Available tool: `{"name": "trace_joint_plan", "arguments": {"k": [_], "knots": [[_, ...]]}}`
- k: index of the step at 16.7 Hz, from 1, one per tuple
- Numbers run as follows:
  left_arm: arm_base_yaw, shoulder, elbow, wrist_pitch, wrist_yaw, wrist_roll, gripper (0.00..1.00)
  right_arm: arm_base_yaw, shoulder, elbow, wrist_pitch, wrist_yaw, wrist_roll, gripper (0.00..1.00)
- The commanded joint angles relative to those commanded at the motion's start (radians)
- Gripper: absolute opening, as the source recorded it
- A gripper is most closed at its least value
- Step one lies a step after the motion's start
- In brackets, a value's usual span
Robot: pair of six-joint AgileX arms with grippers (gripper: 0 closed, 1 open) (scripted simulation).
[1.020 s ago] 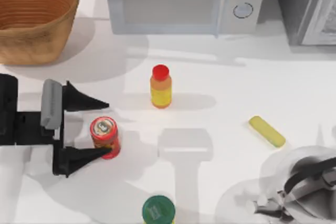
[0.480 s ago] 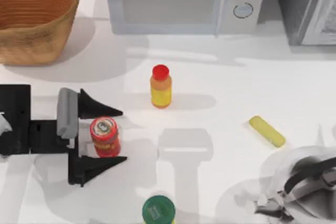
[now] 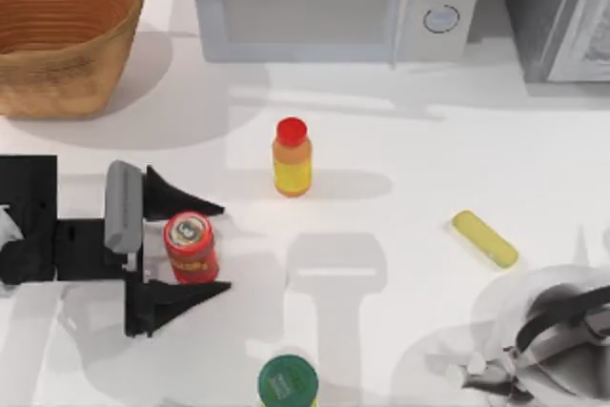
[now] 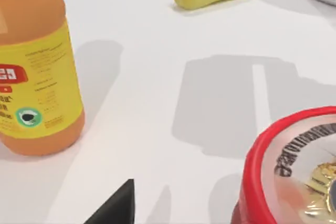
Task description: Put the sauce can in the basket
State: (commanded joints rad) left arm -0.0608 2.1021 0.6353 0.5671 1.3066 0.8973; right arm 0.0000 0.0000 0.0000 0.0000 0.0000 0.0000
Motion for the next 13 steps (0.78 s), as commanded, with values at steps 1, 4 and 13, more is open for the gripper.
{"name": "trace_joint_plan", "arguments": {"k": [1,4,13], "knots": [[0.000,0.000,0.000,0.000,0.000,0.000,0.70,0.000,0.000,0.000,0.000,0.000,0.000,1.00],[0.000,0.000,0.000,0.000,0.000,0.000,0.47,0.000,0.000,0.000,0.000,0.000,0.000,1.00],[0.000,0.000,0.000,0.000,0.000,0.000,0.00,0.000,0.000,0.000,0.000,0.000,0.000,1.00]]}}
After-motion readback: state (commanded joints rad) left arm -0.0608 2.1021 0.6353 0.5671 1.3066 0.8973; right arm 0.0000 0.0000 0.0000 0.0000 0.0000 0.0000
